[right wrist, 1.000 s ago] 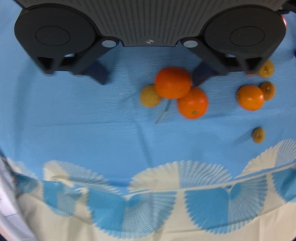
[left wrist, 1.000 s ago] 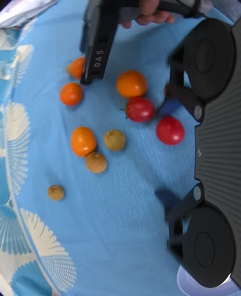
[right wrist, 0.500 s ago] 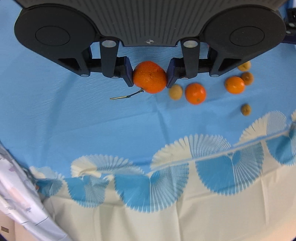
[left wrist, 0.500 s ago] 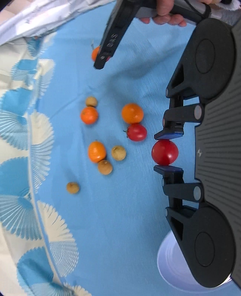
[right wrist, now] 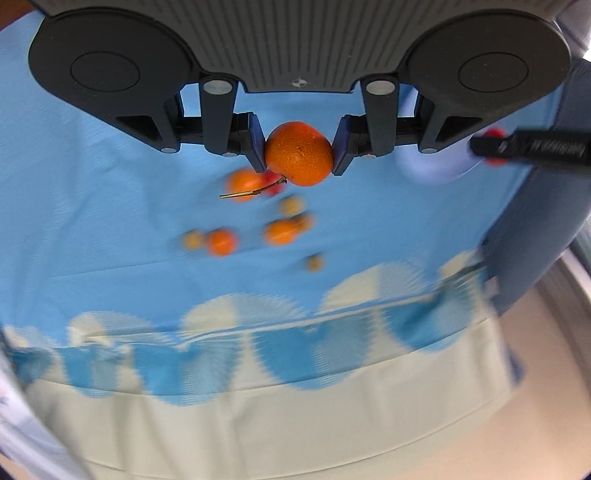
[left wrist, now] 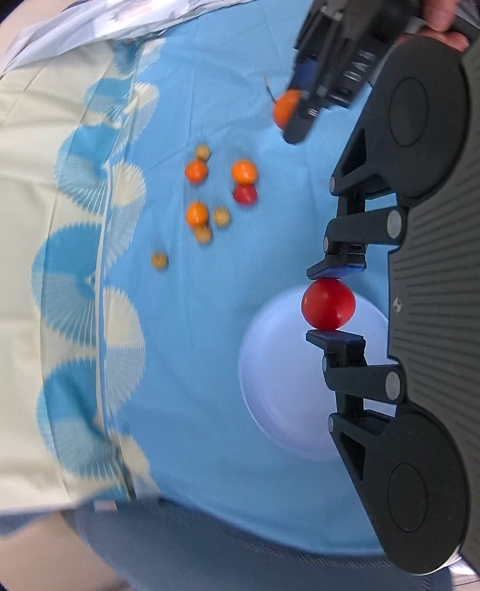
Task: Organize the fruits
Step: 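Carry the tomato with the left tool while the right tool carries the tangerine over the plate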
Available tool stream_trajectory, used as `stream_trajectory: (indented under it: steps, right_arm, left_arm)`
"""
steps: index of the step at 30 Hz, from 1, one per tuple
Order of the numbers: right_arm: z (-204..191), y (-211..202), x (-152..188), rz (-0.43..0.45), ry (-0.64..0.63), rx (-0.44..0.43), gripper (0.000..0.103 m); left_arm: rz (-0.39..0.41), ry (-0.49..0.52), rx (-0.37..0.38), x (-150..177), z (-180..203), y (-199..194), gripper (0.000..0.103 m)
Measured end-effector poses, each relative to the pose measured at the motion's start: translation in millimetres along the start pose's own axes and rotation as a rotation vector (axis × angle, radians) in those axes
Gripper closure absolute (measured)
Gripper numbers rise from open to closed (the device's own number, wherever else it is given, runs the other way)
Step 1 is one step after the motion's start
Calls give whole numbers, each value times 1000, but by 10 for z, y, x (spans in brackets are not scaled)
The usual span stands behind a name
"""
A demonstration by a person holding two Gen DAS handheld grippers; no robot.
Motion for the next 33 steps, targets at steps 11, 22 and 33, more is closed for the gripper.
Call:
stream_trajectory:
  steps: [11,22,33]
  right_arm:
    - [-1148,-252,513,-77,-223,-69,64]
    - [-1528,-363,658,-74,-287,-54,63]
    - [-1519,-350,635,-72,-291,-59,63]
  left_arm:
    - [24,-110,-13,767,-777,-456,71]
    - [63,-144,3,972,-984,-611,71]
    - [58,-147,-4,889,-965,-550,71]
Point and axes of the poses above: each gripper's, at about its wrist camera, not at the fingertips, and y roughly the way its jaws point, z to its right, x to its underside, the point moved 3 cm from there along y, roughly the way its jaws point, and after that the axes turned 11 degrees about -z, right-handed, at the moved point
